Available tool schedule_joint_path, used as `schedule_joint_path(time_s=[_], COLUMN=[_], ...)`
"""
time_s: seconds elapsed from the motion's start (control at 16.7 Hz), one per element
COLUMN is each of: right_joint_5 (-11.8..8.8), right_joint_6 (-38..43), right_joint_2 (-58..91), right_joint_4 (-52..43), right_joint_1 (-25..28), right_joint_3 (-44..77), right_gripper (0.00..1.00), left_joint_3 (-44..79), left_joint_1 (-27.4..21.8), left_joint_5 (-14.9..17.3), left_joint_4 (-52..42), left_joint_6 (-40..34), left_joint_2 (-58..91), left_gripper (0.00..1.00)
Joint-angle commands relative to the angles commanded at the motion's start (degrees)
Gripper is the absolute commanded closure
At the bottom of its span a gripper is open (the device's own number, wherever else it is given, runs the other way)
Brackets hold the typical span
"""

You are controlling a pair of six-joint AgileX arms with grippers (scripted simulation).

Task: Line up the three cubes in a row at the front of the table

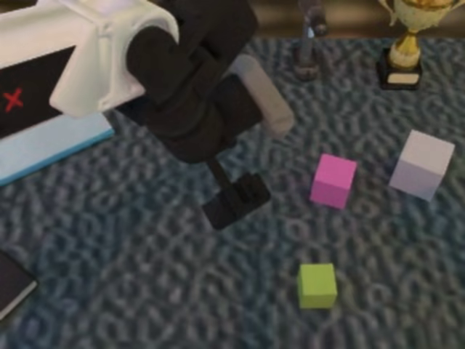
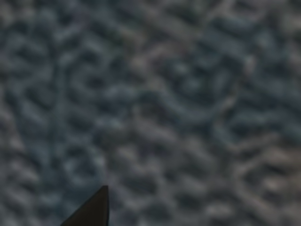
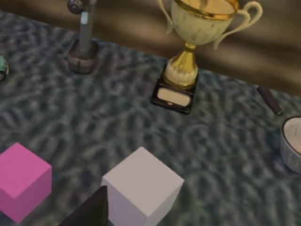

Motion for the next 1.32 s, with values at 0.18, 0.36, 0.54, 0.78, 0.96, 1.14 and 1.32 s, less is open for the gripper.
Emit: schedule_joint_path(time_s=[0.18, 0.36, 0.54, 0.78, 0.96, 1.14, 1.32], right_joint_5=[0.1, 0.2, 0.1, 0.1, 0.1, 0.2, 0.2], right_joint_6=[-6.4, -12.8, -19.0, -26.1, -30.0, -32.4, -33.0], right_joint_2=[20.3, 41.3, 61.3, 81.9, 92.3, 98.8, 100.3], right_joint_4=[-10.4, -20.9, -31.1, -42.1, -47.7, -50.8, -51.5], right_joint_1=[3.3, 6.7, 10.0, 13.8, 15.9, 17.2, 17.5], right_joint_3=[15.9, 31.4, 46.3, 63.5, 74.1, 80.7, 82.3], right_gripper=[0.00, 0.00, 0.00, 0.00, 0.00, 0.00, 0.00], left_joint_3=[-16.0, -33.0, -48.9, -65.8, -74.7, -79.7, -80.8], left_joint_1=[8.6, 17.2, 25.1, 33.5, 38.1, 40.7, 41.4], left_joint_5=[-0.4, -0.7, -0.8, -0.7, -0.4, -0.1, 0.0], left_joint_4=[9.2, 18.9, 28.2, 39.4, 46.3, 50.6, 51.8], left_joint_6=[-4.9, -9.8, -14.3, -19.2, -22.1, -24.0, -24.4], left_joint_2=[-19.3, -39.5, -58.2, -77.8, -88.5, -95.4, -97.1], left_gripper=[0.00, 0.00, 0.00, 0.00, 0.00, 0.00, 0.00])
